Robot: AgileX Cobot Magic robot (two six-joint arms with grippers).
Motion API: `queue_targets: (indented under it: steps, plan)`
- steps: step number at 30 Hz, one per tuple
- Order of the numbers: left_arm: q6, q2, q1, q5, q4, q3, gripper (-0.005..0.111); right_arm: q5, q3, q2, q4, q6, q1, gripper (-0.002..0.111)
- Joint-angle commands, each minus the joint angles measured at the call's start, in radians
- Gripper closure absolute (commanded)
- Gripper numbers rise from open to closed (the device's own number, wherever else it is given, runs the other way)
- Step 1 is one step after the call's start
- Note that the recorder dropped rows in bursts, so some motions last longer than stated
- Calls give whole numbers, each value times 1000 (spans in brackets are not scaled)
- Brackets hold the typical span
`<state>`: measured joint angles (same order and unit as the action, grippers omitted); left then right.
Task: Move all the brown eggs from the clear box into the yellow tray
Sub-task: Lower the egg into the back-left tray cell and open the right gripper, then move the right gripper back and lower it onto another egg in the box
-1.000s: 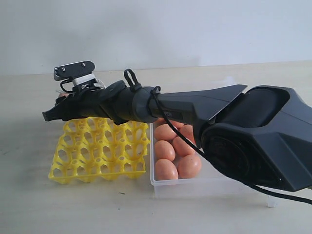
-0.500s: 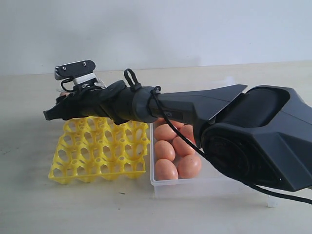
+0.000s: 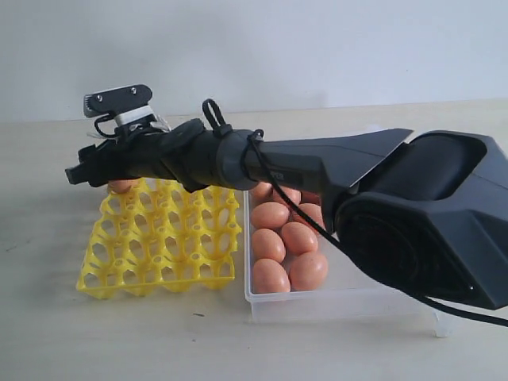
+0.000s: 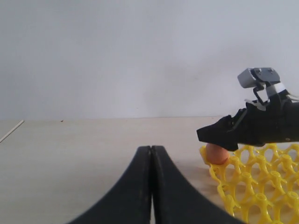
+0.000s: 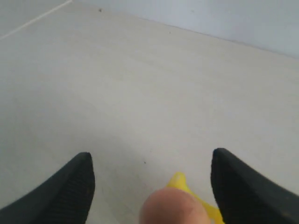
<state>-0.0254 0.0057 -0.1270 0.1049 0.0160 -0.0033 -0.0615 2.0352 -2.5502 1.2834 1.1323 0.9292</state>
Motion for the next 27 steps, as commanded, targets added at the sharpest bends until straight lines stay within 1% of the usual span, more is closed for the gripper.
queue_targets:
  steps: [1, 3, 4, 6, 8, 10, 13, 14, 16, 19, 21, 27]
  plan:
    - [-4, -6, -3, -2, -7, 3, 107, -72, 5, 76, -52, 6, -18, 57]
    - [-4, -6, -3, -2, -7, 3, 107, -162, 5, 107, -93, -43, -36, 71]
    - [-4, -6, -3, -2, -7, 3, 107, -216, 5, 123, -145, -102, -48, 79]
    - [-4, -6, -3, -2, -7, 3, 107, -332, 5, 151, -331, -286, -76, 95]
    - [-4, -6, -3, -2, -7, 3, 107, -445, 5, 173, -595, -491, -103, 108]
    - [-4, -6, -3, -2, -7, 3, 107, -580, 5, 195, -828, -708, -130, 108]
    - [-4, -6, -3, -2, -7, 3, 107, -742, 5, 237, -1015, -913, -162, 108]
    - [-4, -6, -3, -2, -7, 3, 107, -774, 5, 255, -1043, -957, -170, 108]
    - [-4, -6, -3, -2, -7, 3, 107, -839, 5, 292, -1085, -997, -189, 108]
    - [-4, -6, -3, -2, -7, 3, 107, -917, -5, 346, -1121, -1004, -214, 108]
    - [-4, -6, -3, -2, -7, 3, 107, -929, -45, 398, -1142, -1004, -231, 108]
    - [-4, -6, -3, -2, -7, 3, 107, -918, -327, 608, -1172, -1004, -334, 108]
